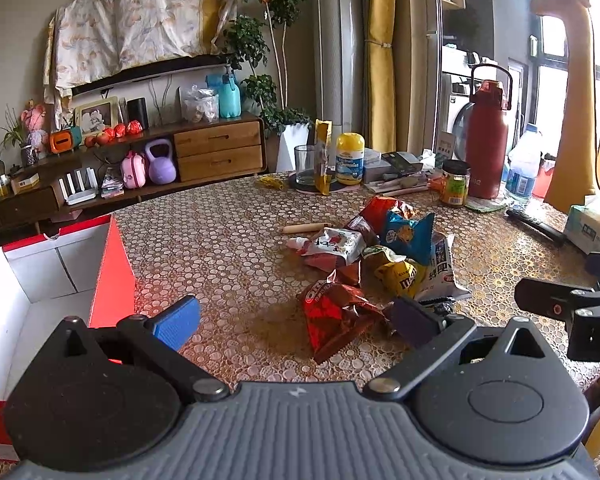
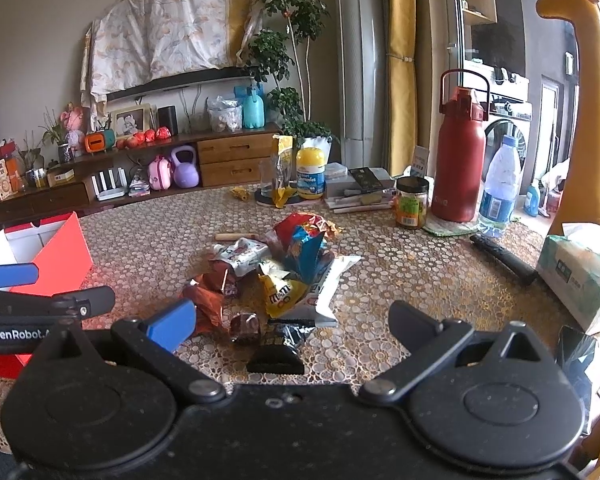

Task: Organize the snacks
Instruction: 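Grasp the white snack bar with the right tool while the left tool grasps the red-brown chip bag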

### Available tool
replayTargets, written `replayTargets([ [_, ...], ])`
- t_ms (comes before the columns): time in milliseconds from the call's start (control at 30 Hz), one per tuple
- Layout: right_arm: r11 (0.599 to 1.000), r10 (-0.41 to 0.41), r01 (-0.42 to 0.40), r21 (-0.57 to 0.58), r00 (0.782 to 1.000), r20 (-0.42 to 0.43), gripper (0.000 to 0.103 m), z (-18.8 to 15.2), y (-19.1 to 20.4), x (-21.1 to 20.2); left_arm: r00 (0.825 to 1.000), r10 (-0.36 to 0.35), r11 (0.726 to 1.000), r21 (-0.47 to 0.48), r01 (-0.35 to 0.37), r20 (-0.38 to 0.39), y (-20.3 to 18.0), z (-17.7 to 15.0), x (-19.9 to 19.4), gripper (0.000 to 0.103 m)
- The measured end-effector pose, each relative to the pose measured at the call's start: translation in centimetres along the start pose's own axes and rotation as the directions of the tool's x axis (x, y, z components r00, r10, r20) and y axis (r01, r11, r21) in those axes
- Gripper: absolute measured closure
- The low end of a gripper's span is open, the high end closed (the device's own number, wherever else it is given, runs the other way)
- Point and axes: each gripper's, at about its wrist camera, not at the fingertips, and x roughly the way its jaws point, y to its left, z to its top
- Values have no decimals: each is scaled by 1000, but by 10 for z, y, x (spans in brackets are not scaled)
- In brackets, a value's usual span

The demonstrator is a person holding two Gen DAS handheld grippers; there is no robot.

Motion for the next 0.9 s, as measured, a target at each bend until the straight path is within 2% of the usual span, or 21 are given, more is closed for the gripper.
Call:
replayTargets([
  [400, 1000, -21, 21, 15, 999, -28, 0, 3, -15, 28, 998, -3, 1000, 12, 4, -59, -4, 6, 42, 0],
  [900, 998, -36, 41, 53, 995, -97, 0, 12, -41, 92, 989, -42, 999, 14, 44, -145, -17, 12, 117, 0],
])
